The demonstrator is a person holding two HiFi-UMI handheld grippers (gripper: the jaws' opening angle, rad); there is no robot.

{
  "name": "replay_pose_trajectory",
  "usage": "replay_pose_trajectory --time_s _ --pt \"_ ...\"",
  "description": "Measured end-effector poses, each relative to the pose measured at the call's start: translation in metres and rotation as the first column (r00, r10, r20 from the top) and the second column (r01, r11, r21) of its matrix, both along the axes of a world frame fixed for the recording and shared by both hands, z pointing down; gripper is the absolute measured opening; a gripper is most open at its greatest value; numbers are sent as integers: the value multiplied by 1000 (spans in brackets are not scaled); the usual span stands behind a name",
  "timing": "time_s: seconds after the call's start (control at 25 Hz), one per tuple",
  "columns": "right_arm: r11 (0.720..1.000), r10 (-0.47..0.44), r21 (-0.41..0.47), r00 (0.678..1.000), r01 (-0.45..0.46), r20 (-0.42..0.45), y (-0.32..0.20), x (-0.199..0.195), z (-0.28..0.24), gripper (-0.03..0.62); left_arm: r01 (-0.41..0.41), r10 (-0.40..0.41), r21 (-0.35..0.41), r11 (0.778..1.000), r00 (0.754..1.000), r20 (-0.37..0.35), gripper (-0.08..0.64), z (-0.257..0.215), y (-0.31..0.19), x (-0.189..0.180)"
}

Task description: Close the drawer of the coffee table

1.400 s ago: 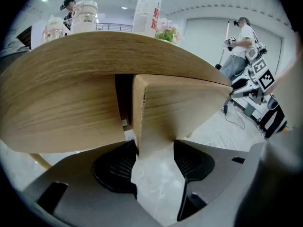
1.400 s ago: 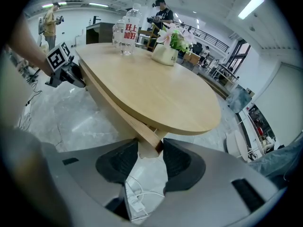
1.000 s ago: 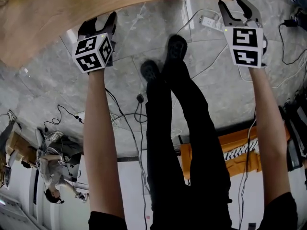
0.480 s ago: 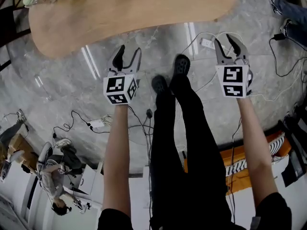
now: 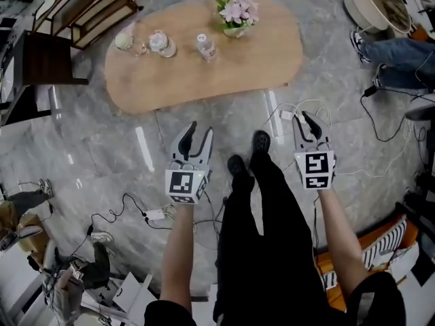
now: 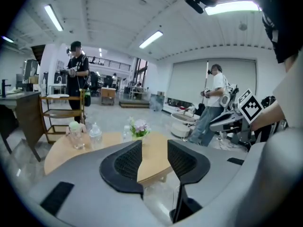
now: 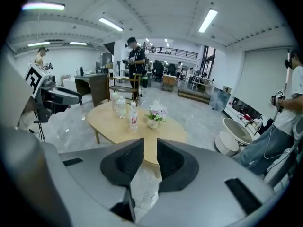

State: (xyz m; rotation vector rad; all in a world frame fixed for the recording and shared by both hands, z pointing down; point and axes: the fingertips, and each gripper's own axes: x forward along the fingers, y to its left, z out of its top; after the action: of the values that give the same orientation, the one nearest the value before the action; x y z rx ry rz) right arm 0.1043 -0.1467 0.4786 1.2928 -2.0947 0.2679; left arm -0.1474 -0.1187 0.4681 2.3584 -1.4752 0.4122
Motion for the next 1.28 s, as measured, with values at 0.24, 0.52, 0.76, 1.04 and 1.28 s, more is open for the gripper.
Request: replay_pose_trajectory --time_s 0.24,0.52,0.76,1.04,1.28 --pt "994 30 101 990 -44 135 38 -10 -118 49 61 -57 49 997 995 -81 124 -102 46 -13" --pt "980 -52 196 969 4 240 84 -29 -206 15 94 -73 153 984 988 -138 36 -190 90 -20" --pt "974 -86 224 955 21 283 119 -39 -234 13 80 -52 218 973 990 -133 14 -230 121 -16" --pt "960 -113 278 944 24 310 147 -40 -260 12 98 -59 254 962 986 -157 14 -256 150 -14" --pt "945 -172 320 931 64 323 174 -29 -275 12 122 -83 263 957 984 -155 14 -263 181 3"
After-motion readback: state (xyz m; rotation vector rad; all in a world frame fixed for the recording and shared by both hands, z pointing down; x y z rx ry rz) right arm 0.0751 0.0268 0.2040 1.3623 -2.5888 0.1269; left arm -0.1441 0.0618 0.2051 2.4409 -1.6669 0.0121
